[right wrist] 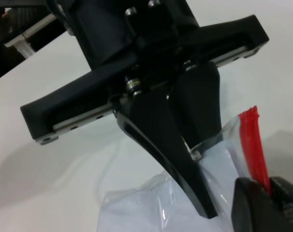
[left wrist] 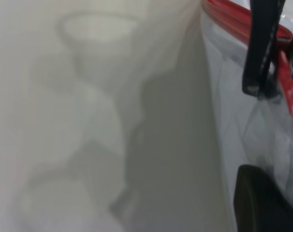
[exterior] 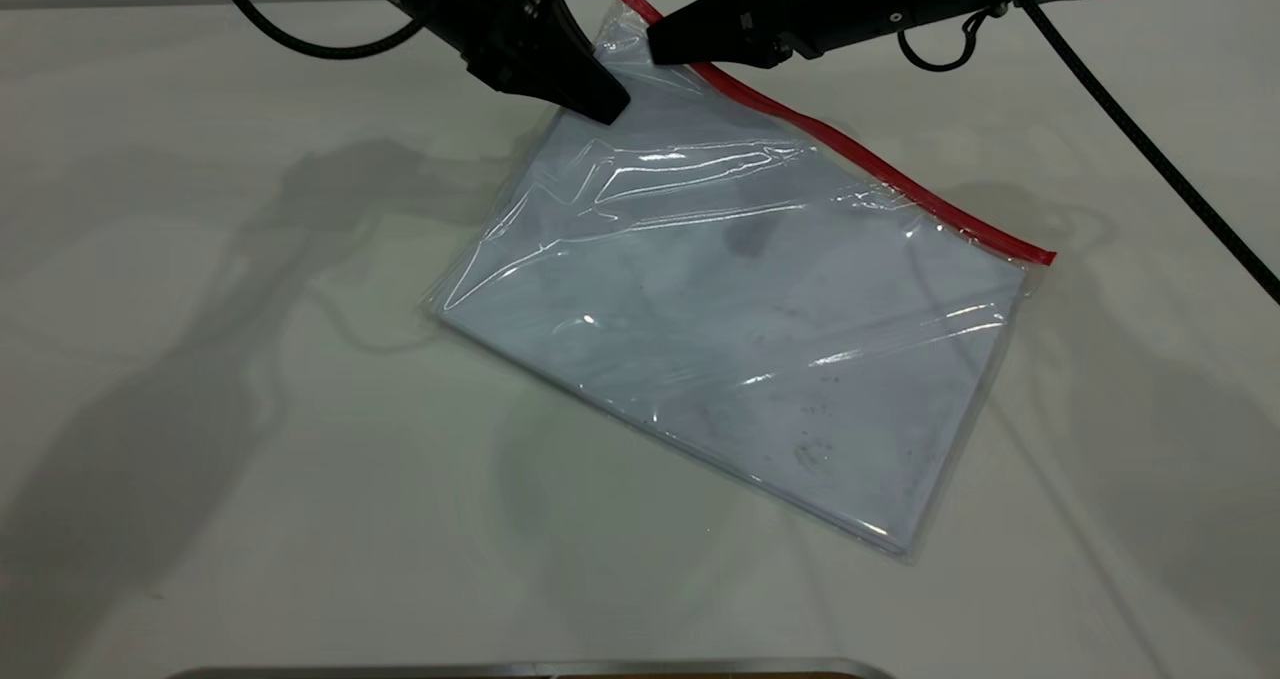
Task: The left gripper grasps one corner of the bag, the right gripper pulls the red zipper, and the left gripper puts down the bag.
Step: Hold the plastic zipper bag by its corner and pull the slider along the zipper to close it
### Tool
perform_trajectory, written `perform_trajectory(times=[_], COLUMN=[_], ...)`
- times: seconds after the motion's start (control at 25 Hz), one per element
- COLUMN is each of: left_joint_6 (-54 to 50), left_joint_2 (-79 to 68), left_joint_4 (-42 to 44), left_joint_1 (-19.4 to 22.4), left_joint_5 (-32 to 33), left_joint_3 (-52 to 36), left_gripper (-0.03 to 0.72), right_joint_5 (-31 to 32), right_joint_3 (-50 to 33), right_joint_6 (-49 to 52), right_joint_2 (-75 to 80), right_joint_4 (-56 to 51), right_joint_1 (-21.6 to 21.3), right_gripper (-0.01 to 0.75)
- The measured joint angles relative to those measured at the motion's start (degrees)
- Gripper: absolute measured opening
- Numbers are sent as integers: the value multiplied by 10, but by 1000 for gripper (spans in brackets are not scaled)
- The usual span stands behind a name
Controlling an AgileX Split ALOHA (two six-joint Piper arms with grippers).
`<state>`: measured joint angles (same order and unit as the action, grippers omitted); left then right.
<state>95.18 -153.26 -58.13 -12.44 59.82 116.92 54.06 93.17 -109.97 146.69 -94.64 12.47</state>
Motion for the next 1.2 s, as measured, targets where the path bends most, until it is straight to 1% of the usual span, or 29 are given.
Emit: perform_trajectory(times=[0.12,0.28,0.52,1.0,1.2], left_joint_6=[-1,28,38,75,90], left_joint_2=[0,1,7,7,7], left_joint_4=[-20,-64,-88,-152,-175], left_joint_1=[13,33,52,71,75], left_joint_5=[21,41,56,67,71], left_joint_3=[0,0,-1,-1,-2], left_gripper=[52,52,51,51,51], right_joint_5=[6,8,-10,-26,-27], right_joint_3=[2,6,7,9,12], right_joint_6=[0,0,0,-2,-2], right_joint_2=[0,-2,-5,-8,-8], right_joint_4=[-2,-16,-27,-35,-20], right_joint_1=[2,2,7,8,8], right_gripper=[29,29,29,33,35])
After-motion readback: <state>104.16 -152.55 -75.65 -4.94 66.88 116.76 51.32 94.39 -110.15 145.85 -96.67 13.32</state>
